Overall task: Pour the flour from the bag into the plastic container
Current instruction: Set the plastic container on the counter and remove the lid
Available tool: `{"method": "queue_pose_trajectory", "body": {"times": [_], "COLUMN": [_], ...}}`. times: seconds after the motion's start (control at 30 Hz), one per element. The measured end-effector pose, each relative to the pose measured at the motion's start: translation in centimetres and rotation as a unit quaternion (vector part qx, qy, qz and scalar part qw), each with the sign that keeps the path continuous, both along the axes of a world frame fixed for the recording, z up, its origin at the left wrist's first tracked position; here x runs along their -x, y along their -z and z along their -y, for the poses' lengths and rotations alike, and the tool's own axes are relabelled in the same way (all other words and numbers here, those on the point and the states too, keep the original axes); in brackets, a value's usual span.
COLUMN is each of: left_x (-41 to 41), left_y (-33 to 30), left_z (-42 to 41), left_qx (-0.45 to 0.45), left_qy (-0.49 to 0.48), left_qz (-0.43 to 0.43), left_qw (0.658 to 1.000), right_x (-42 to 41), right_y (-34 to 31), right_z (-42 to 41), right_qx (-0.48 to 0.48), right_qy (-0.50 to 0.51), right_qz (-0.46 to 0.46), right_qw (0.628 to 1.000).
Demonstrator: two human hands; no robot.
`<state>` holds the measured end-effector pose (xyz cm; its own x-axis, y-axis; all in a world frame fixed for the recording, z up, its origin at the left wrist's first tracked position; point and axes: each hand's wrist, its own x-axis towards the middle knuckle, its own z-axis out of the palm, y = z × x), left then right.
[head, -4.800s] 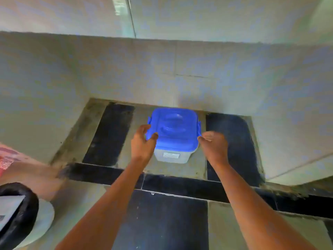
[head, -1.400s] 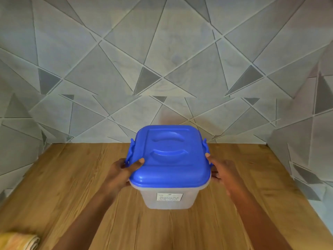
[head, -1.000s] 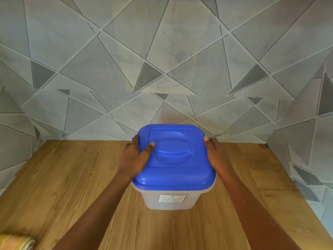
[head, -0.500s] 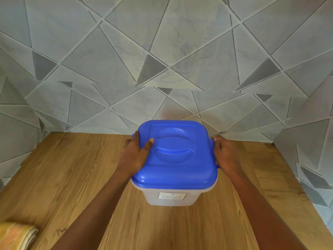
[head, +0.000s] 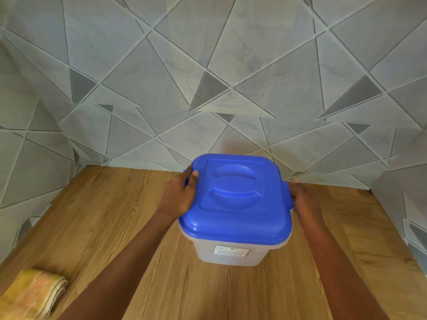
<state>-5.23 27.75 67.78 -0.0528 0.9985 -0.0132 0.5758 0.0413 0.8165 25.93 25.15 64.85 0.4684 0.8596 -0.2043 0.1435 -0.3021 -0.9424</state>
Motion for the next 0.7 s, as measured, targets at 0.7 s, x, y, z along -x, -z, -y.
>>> {"method": "queue_pose_trajectory", "body": {"times": [0.7], "left_x": [2.9], "left_y": [0.7], "left_z": [-2.5], "left_qx": [-0.081], "left_qy": [0.044], "left_qz": [-0.025], "left_qw": [0.995], "right_x": [3.3], "right_y": [-1.8], "right_z": [0.3], "right_qx": [-0.063], "right_qy": [-0.027], "right_qz": [-0.014], "right_qw": [0.998]}}
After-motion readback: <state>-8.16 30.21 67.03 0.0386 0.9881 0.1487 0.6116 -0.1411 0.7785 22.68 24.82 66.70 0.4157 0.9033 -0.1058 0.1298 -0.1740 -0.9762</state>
